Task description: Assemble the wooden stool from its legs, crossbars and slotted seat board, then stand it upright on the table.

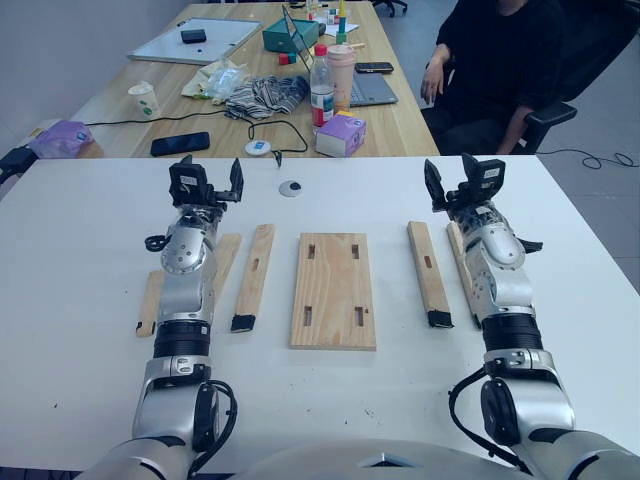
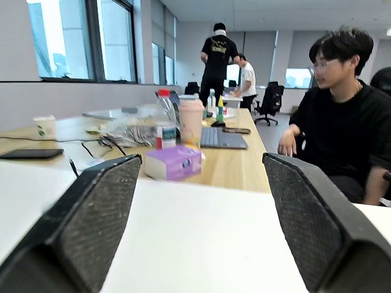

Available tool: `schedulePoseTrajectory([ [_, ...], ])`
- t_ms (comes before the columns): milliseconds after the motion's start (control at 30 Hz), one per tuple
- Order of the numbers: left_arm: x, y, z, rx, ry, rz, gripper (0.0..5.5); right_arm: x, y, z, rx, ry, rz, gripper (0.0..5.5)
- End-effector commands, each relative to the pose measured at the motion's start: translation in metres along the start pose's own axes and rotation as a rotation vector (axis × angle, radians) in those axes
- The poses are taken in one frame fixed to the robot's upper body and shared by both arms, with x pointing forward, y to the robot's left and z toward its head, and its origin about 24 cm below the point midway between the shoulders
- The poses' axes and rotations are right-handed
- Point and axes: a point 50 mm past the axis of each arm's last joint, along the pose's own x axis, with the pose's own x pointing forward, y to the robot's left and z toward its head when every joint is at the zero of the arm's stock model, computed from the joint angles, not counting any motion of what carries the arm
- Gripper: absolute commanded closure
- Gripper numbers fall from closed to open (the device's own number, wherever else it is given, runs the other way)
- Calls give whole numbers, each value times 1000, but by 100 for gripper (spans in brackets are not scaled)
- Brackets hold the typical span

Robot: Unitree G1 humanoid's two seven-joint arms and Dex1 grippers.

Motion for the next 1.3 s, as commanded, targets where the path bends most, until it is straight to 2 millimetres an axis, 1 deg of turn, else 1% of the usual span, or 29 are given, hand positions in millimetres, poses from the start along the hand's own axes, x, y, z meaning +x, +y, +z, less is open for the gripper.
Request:
schedulePoseTrajectory([
  [33, -8, 6, -3, 8, 15, 27, 117, -29, -45, -11, -147, 220, -9, 182],
  [100, -13, 7, -4, 4, 23, 40, 117, -48, -62, -18, -160, 333, -35, 182],
  [133, -14, 8, -4, 3, 24, 43, 117, -53, -65, -20, -158, 359, -42, 182],
  [200, -19, 8, -5, -1, 32, 52, 117, -70, -71, -28, -136, 444, -59, 182],
  [300, -25, 10, -7, 0, 47, 64, 117, -92, -75, -37, -121, 534, -82, 182],
  [400, -32, 12, -9, 2, 61, 78, 117, -104, -77, -44, -110, 593, -105, 182],
  [467, -33, 12, -9, 2, 65, 80, 117, -116, -86, -53, -118, 646, -155, 182],
  [533, -34, 12, -8, 1, 67, 79, 117, -129, -90, -63, -97, 701, -172, 182],
  [600, -34, 12, -8, 2, 71, 79, 117, -138, -89, -72, -57, 756, -166, 182],
  [700, -35, 14, -8, 2, 73, 82, 117, -146, -88, -81, -24, 812, -156, 182],
  [733, -35, 14, -7, 2, 74, 82, 122, -148, -88, -82, -20, 827, -149, 202],
  [767, -35, 13, -7, 2, 75, 82, 122, -149, -88, -83, -17, 836, -146, 212],
  [1000, -35, 13, -8, -1, 76, 85, 122, -146, -88, -83, -7, 836, -147, 344],
  [1067, -34, 13, -8, -4, 75, 88, 122, -145, -87, -84, 0, 833, -149, 368],
  [1167, -33, 13, -7, -11, 74, 90, 122, -143, -85, -85, 13, 826, -151, 419],
  [1233, -31, 13, -6, -22, 74, 92, 122, -135, -83, -79, 15, 755, -163, 420],
  [1300, -27, 20, -2, -243, 100, 149, 122, -99, -72, -48, 11, 489, -115, 420],
])
